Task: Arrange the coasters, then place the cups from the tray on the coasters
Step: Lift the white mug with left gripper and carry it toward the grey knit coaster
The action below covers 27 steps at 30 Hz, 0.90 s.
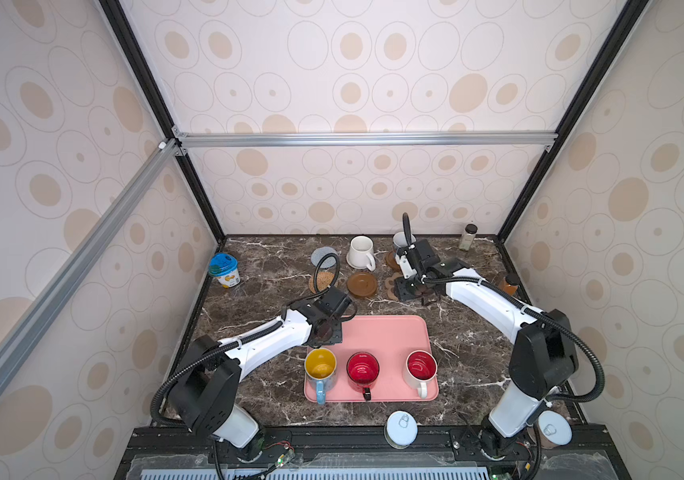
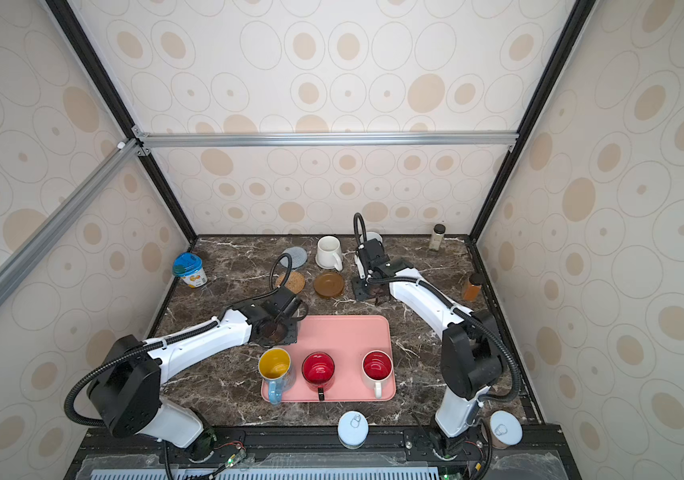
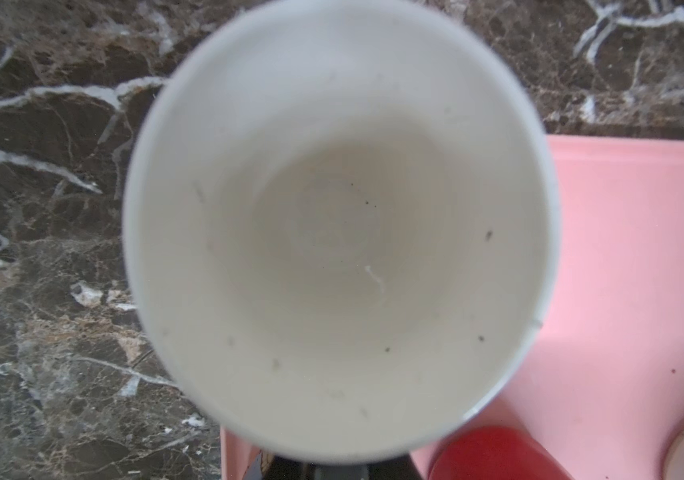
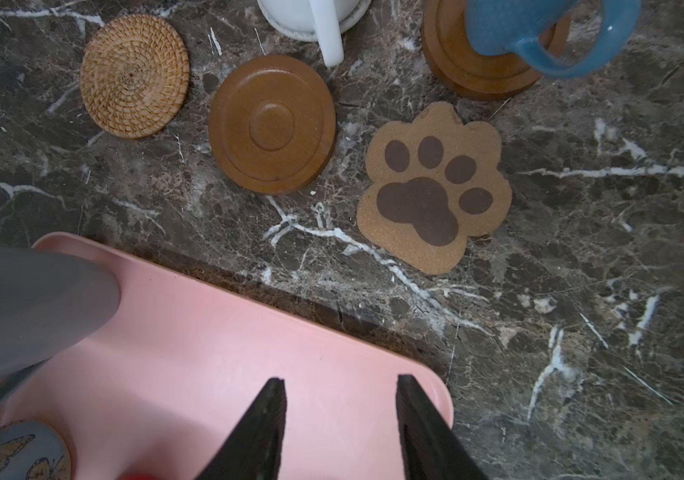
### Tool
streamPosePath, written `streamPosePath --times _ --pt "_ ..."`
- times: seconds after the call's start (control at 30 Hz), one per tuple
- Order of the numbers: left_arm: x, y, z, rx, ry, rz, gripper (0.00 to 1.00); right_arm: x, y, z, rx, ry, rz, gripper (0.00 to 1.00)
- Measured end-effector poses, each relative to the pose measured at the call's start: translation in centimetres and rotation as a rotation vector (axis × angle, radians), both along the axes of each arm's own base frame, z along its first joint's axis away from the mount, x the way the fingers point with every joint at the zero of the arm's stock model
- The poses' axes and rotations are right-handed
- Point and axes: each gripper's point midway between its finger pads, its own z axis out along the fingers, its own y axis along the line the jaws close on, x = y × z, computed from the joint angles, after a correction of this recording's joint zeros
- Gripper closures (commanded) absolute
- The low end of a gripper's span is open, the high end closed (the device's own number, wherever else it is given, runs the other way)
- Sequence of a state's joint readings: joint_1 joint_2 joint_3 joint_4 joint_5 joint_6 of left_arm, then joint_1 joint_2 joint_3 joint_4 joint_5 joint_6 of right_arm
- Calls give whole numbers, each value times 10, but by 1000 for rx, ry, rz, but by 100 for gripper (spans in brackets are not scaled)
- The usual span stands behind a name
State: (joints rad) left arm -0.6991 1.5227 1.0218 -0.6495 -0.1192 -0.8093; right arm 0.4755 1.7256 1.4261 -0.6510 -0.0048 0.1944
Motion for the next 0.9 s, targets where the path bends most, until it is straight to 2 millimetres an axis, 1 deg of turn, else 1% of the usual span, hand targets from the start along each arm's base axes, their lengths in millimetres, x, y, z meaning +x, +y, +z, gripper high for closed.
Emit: streamPosePath --times 0.33,0.43,0.53,0.67,0.9 --pt "4 1 2 -22 -25 97 89 -6 2 4 12 9 28 54" --pt "7 0 7 -30 -36 120 89 -8 3 8 23 6 36 54" --pt "15 -6 19 -54 -58 134 90 -9 5 10 36 4 42 54" --pt "30 -18 34 -87 -93 146 90 -12 5 12 48 8 48 54" --pt "52 -29 37 -79 -111 167 90 -19 2 14 54 11 53 54"
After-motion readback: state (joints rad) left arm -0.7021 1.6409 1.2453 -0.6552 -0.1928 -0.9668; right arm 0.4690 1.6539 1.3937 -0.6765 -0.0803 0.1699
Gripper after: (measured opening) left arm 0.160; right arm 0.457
